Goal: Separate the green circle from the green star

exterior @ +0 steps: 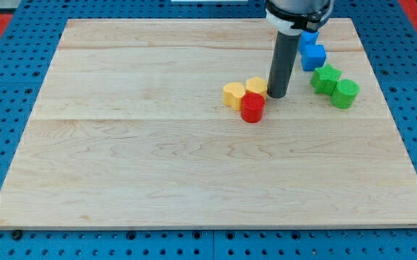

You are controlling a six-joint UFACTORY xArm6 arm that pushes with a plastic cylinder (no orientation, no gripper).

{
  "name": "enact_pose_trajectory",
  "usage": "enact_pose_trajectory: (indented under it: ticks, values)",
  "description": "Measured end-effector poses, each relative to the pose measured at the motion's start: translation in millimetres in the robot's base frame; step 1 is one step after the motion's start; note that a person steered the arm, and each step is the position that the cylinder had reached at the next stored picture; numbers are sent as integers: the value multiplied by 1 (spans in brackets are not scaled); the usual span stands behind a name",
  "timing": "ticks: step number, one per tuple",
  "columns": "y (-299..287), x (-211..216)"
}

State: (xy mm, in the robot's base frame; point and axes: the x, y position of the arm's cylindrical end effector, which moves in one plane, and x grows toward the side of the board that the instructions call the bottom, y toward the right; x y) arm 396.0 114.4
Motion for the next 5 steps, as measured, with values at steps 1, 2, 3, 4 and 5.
enact_pose_trajectory:
  ticks: [1, 2, 3, 4, 5]
  values:
    - [20, 43]
    - [92, 62]
    - [175, 52]
    - [145, 31]
    - [91, 5]
